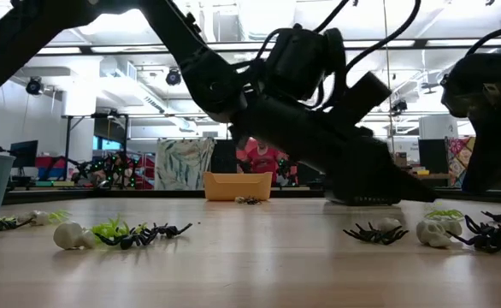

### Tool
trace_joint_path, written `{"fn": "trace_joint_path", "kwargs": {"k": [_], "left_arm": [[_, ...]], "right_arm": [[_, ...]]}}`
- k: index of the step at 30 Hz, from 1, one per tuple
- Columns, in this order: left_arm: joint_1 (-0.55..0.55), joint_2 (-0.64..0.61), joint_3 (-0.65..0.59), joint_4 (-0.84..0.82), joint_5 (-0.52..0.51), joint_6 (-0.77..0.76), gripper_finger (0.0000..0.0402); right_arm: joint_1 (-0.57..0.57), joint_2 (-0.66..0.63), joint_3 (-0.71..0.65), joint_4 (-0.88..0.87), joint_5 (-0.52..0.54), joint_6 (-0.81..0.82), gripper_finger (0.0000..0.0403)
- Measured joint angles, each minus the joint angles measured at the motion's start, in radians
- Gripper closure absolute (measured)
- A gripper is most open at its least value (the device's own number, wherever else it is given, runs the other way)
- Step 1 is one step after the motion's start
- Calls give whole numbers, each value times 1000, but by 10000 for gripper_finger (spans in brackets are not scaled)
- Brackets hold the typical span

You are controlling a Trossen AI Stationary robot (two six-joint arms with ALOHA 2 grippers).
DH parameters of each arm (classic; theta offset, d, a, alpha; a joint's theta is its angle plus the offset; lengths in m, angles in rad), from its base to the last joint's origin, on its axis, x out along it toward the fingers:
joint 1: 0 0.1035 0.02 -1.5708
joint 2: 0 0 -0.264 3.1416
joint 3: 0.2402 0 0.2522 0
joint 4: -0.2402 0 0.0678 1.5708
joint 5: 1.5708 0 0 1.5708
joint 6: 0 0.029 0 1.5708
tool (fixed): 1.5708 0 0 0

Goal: Sort Halloween decoration
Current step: Put the green spider toy into the blue bin

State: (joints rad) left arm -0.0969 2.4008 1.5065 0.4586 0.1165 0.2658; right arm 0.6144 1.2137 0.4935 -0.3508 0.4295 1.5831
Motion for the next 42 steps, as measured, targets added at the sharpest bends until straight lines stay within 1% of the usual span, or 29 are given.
{"fn": "trace_joint_path", "kwargs": {"k": [4, 7, 9, 14, 16, 19, 21, 25, 30, 33, 37, 42], "left_arm": [[0, 63, 71, -20, 3, -40, 402], [1, 75, 121, -98, -2, -43, 402], [2, 77, 136, -133, 1, -44, 401], [6, 77, 138, -139, -2, -47, 401], [6, 75, 138, -145, -1, -48, 401], [6, 67, 138, -158, -2, -62, 401], [5, 54, 135, -175, 8, -68, 401], [6, 11, 130, -191, 48, -63, 401], [6, -70, 94, -179, 51, -54, 401], [6, -128, 53, -189, 50, -50, 401], [6, -238, -12, -171, 46, -50, 401], [6, -371, -138, -150, -22, -51, 401]], "right_arm": [[0, 0, -6, 50, 1, 7, 394], [0, 0, -9, 45, 1, 14, 393], [0, 0, -10, 43, 1, 13, 390], [0, -7, -10, 38, -5, -65, 369], [0, -31, -10, 20, -10, -68, 361], [0, -92, -10, -45, -5, -16, 358], [0, -143, -10, -92, 28, 16, 362], [-10, -240, -10, -200, 107, 51, 377], [-77, -315, -10, -322, 113, 66, 392], [-133, -326, -9, -334, 111, 17, 393], [-217, -326, 20, -368, 71, -66, 394], [-320, -324, 114, -490, 68, -165, 394]]}}
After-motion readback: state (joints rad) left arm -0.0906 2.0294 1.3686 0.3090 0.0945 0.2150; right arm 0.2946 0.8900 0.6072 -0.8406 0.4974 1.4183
